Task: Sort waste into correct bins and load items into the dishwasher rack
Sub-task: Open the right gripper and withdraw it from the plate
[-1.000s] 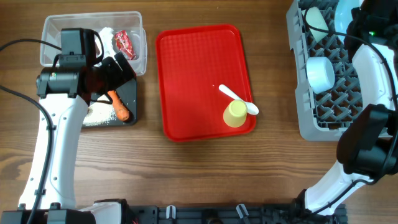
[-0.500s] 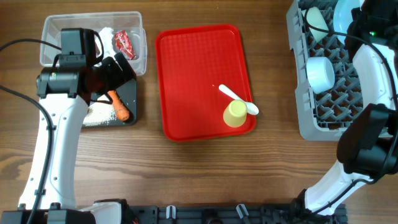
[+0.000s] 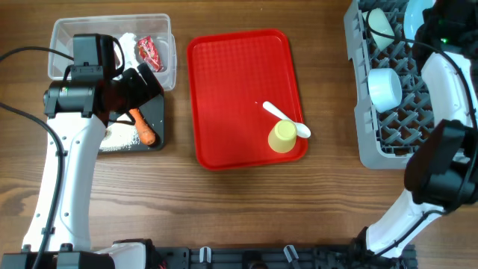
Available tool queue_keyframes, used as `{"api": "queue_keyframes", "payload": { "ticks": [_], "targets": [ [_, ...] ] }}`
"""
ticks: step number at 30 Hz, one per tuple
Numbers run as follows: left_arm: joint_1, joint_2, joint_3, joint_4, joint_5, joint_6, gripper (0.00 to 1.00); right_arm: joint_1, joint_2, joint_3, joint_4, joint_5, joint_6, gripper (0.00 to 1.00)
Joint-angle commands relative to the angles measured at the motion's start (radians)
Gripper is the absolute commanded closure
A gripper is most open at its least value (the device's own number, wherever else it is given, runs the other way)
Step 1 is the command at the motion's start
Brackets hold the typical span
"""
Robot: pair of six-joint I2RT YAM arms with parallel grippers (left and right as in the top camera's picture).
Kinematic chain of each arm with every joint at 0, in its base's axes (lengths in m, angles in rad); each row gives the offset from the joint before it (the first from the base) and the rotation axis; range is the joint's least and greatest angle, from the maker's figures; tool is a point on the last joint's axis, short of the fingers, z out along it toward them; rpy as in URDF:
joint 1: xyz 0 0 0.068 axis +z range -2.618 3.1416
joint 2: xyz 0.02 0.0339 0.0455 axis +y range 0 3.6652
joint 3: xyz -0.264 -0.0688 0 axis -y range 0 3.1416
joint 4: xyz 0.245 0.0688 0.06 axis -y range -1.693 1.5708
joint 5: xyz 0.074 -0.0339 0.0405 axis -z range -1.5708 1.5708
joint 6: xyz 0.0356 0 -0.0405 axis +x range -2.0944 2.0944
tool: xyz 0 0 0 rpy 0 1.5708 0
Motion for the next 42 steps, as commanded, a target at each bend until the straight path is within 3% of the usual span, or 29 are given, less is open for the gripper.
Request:
{"api": "queue_keyframes", "payload": {
  "ticks": [1, 3, 4, 5, 6, 7, 9, 16, 21, 30, 33, 37, 42],
  "targets": [
    [-0.004, 0.005, 0.012, 0.002, -0.018, -0.009, 0.0, 0.005, 0.056, 0.003, 0.013, 0.0, 0.026, 0.96],
    [-0.004, 0.005, 0.012, 0.002, -0.018, -0.009, 0.0, 0.005, 0.064, 0.003, 0.014, -0.001, 0.027, 0.95],
    [-0.004, 0.005, 0.012, 0.002, -0.017, -0.009, 0.0, 0.005, 0.064, 0.003, 0.013, -0.001, 0.029, 0.88],
    [-0.004, 0.005, 0.012, 0.002, -0.018, -0.009, 0.0, 0.006, 0.064, 0.003, 0.014, -0.001, 0.053, 0.59],
    [-0.004, 0.005, 0.012, 0.002, -0.018, -0.009, 0.0, 0.006, 0.064, 0.003, 0.014, -0.001, 0.057, 0.41],
    [-0.004, 0.005, 0.012, 0.002, -0.017, -0.009, 0.0, 0.006, 0.064, 0.003, 0.018, -0.001, 0.068, 0.17],
    [-0.004, 0.005, 0.012, 0.002, -0.018, -0.009, 0.0, 0.006, 0.064, 0.003, 0.025, -0.013, 0.118, 0.0],
    [-0.004, 0.005, 0.012, 0.002, -0.018, -0.009, 0.0, 0.007, -0.008, 0.003, 0.003, -0.033, 0.239, 0.0],
    [-0.004, 0.005, 0.012, 0.002, -0.018, -0.009, 0.0, 0.016, -0.192, 0.003, -0.08, -0.238, 0.338, 0.0],
    [-0.004, 0.005, 0.012, 0.002, -0.017, -0.009, 0.0, 0.021, -0.437, 0.003, -0.354, -1.354, 0.529, 0.0],
    [-0.004, 0.005, 0.012, 0.002, -0.017, -0.009, 0.0, 0.021, -0.436, 0.003, -0.396, -1.574, 0.66, 0.0],
    [-0.004, 0.005, 0.012, 0.002, -0.018, -0.009, 0.0, 0.021, -0.431, 0.003, -0.551, -1.587, 0.658, 0.0],
    [-0.004, 0.005, 0.012, 0.002, -0.018, -0.009, 0.0, 0.03, -0.431, 0.003, -0.792, -1.344, 0.651, 0.0]
  ]
}}
